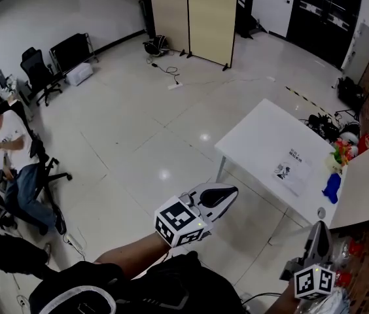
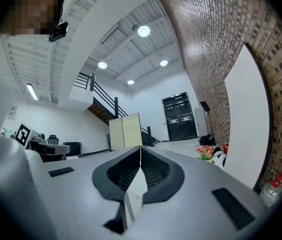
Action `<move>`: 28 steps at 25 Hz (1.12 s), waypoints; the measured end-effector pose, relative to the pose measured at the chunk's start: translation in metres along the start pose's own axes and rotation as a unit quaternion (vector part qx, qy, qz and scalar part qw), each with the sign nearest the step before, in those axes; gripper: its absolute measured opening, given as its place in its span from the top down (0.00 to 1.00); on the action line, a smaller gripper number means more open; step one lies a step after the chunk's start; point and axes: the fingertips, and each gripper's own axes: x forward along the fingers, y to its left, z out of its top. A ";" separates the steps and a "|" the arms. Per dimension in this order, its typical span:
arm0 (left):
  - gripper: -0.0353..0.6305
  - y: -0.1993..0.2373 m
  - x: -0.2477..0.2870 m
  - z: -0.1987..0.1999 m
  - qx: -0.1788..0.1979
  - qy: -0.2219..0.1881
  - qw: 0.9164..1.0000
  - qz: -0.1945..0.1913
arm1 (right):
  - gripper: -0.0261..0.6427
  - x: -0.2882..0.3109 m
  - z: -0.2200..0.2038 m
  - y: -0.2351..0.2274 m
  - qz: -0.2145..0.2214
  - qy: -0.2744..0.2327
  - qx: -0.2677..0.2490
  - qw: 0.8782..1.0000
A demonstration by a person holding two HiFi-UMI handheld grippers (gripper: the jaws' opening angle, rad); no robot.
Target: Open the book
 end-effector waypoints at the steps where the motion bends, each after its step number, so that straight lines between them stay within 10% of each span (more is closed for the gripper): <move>1: 0.95 0.010 0.009 0.001 -0.001 0.001 1.000 -0.004 | 0.96 0.013 -0.001 -0.002 -0.002 0.000 0.002 1.000; 28: 0.95 0.108 0.309 0.010 -0.004 0.022 1.000 0.015 | 0.96 0.246 0.008 -0.195 0.038 0.014 0.011 0.999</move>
